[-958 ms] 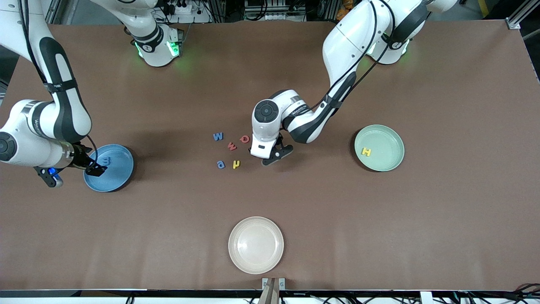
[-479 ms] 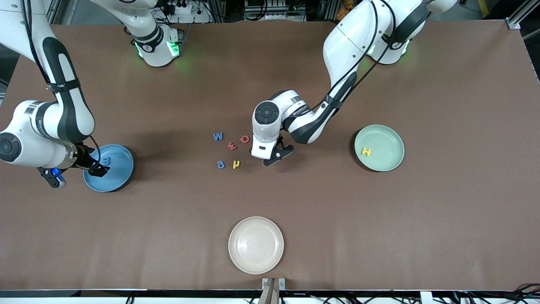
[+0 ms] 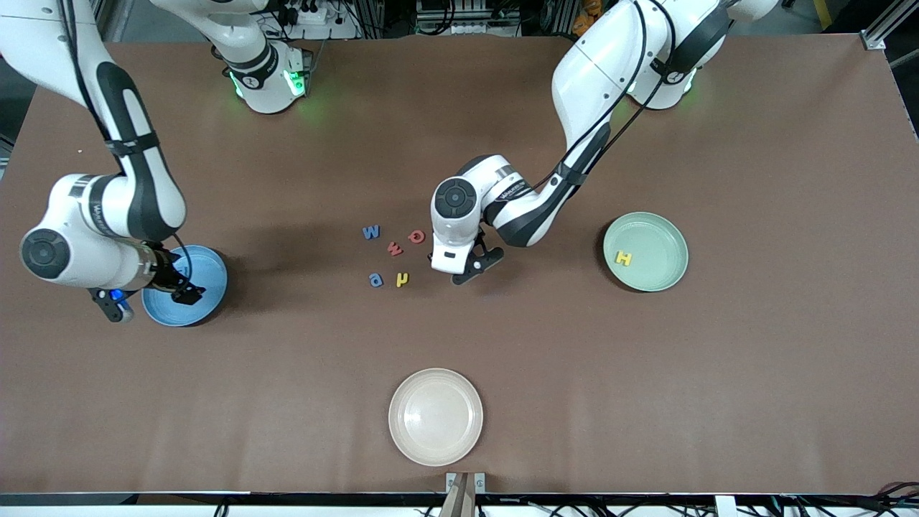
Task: Sort upper and lower case letters into plates
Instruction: 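Grasp the teal R with the left gripper while the right gripper reaches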
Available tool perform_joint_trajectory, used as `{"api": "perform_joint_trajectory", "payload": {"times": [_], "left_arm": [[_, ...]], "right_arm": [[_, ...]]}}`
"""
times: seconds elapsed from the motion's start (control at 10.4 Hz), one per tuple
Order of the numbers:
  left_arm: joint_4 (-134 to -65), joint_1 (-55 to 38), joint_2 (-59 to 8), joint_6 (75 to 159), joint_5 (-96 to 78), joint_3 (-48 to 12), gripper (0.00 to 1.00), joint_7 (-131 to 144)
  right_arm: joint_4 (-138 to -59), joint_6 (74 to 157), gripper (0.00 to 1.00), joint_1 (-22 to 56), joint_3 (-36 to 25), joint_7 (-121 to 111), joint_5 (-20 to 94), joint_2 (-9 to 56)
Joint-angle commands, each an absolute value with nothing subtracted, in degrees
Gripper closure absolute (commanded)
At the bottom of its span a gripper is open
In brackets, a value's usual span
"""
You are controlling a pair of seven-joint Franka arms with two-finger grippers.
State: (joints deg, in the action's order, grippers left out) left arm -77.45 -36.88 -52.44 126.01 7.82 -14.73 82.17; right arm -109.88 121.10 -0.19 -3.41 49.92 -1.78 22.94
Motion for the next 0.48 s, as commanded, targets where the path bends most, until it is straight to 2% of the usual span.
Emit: {"api": "perform_joint_trajectory", "payload": {"times": [0.0, 0.19, 0.38], "left_arm": [[-76.03, -36.65, -51.51, 122.35, 5.10, -13.98, 0.94, 78.05], [-76.46, -36.65, -49.41, 120.33, 4.92, -12.66, 1.00, 73.33], [-77.25, -35.86, -46.95, 116.92, 2.48, -10.21, 1.00, 66.14]], "right_arm": [[-109.86, 121.81, 0.00, 4.11, -3.52, 54.74, -1.67, 23.38], [-109.17, 122.78, 0.00, 7.54, -3.51, 60.62, 0.60, 23.38], [-108.72, 122.61, 0.00, 12.36, -3.43, 61.35, 6.04, 22.68]]}}
